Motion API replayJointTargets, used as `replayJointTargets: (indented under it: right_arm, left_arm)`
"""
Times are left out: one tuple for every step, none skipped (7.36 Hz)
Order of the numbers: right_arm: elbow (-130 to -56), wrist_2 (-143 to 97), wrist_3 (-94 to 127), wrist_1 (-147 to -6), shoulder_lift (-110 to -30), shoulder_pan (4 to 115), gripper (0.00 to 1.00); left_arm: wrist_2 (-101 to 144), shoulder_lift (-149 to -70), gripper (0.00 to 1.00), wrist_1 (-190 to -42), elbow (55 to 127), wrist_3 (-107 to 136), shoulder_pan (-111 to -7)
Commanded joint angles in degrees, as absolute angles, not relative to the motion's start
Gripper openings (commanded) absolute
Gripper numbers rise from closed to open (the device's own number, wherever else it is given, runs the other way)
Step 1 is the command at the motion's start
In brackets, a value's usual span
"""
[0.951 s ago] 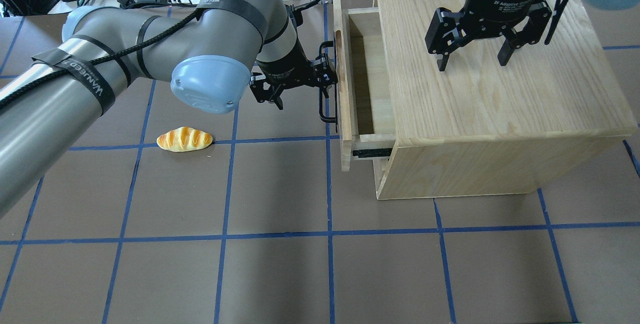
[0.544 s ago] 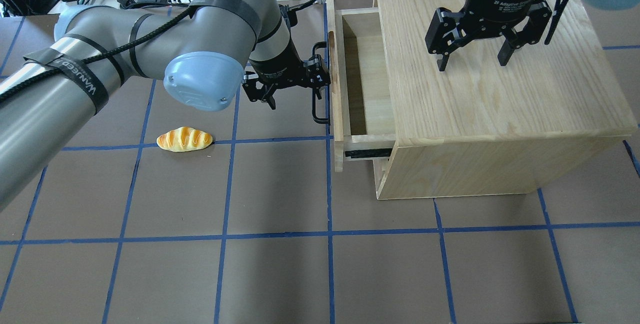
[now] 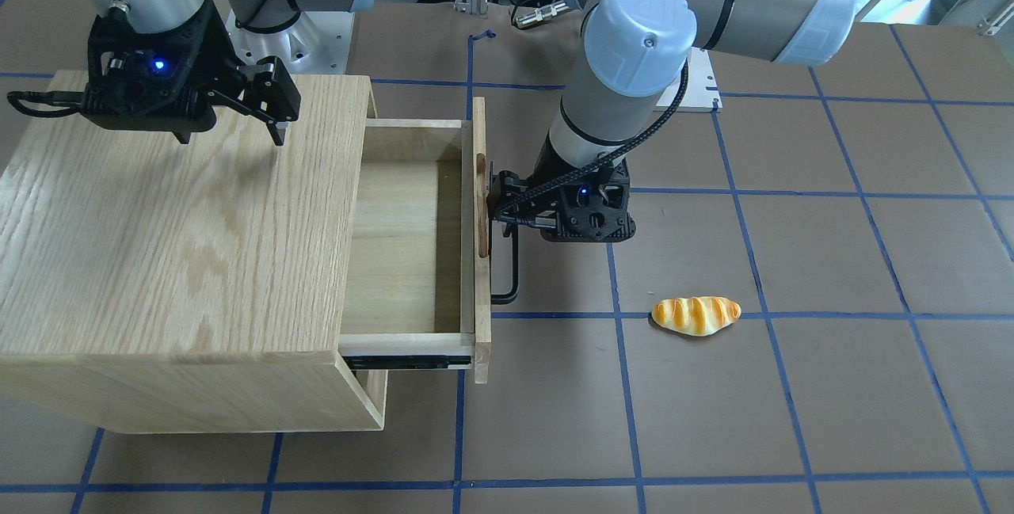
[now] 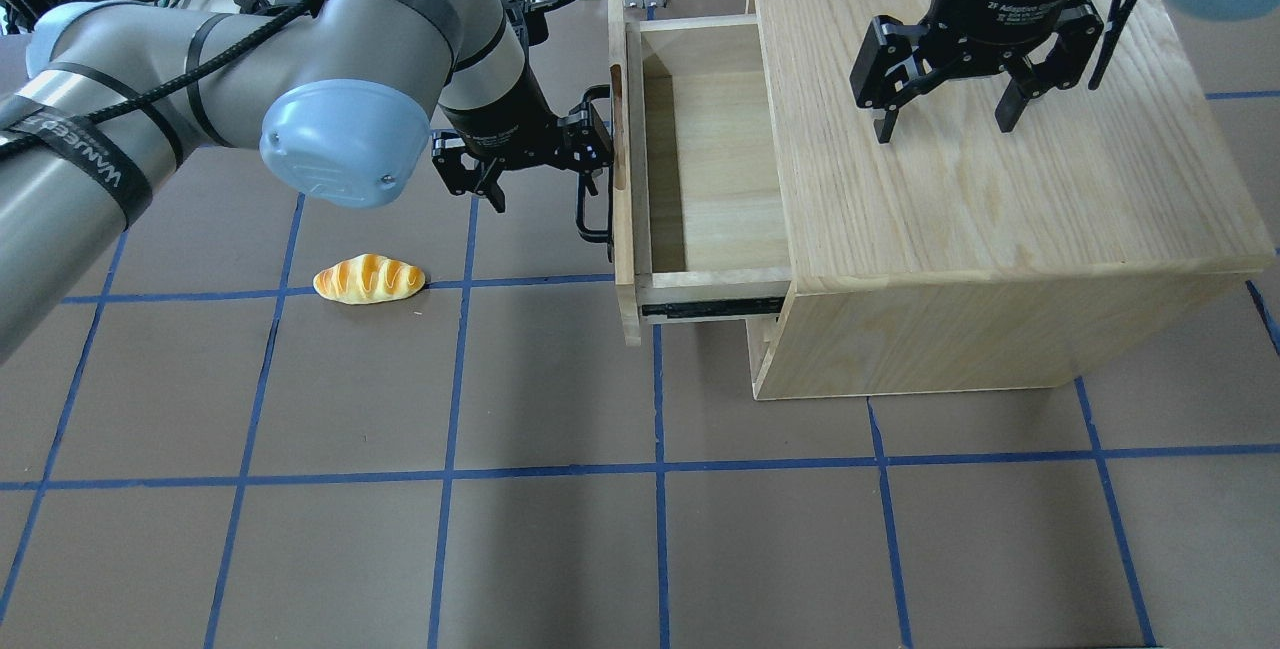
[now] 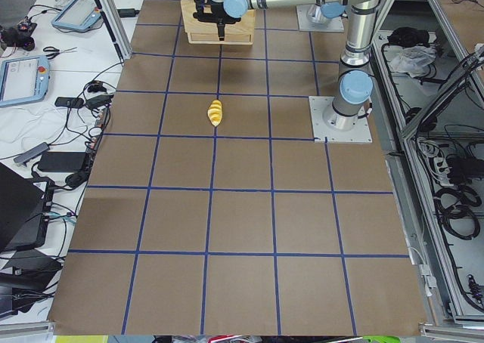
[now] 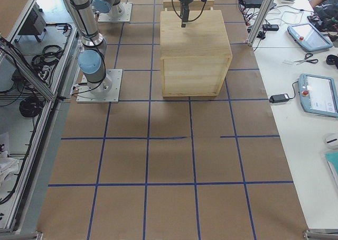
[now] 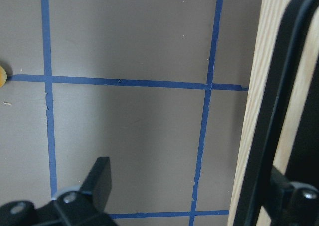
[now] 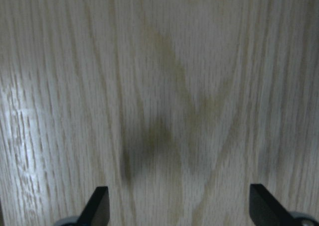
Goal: Open upper drawer
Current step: 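Pull the drawer handle away from the cabinet with the left gripper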
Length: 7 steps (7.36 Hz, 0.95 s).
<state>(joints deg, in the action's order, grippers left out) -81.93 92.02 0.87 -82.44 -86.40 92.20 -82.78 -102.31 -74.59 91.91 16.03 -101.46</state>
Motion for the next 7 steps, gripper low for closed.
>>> replayJointTargets:
  right_arm:
    - [-81.9,92.0,0.9,-82.4,-86.4,92.2,1.0]
    - [-82.0,92.0,0.9,-82.4,-86.4,92.2,1.0]
    - [-81.9,92.0,0.9,-82.4,-86.4,92.2,1.0]
    - [-82.0,92.0,0.9,-82.4,-86.4,92.2,1.0]
    - [-82.0,92.0,0.9,-82.4,-86.4,92.2,1.0]
    - [-82.0,92.0,0.8,-82.4,-86.4,92.2,1.0]
    - [-81.9,92.0,0.9,-82.4,-86.4,92.2,1.0]
  left_arm:
    - [-82.8,-102.0,1.0,-75.8,91.9,14.4,-100.3]
    - [-82.8,-101.7,1.0,-76.3,91.9,13.4,-99.7]
    - [-82.8,-101.6,1.0,-76.7,91.9,13.3,-99.0]
    - [-82.8,-101.5,1.0,-76.8,91.9,11.8,-98.1]
    - [-82.8,-101.5,1.0,-77.4,91.9,11.3,-97.6]
    - [-82.8,-101.3,1.0,-77.5,91.9,11.2,-97.3]
    - [-82.9,-101.3,1.0,-77.5,92.0,10.8,-96.7]
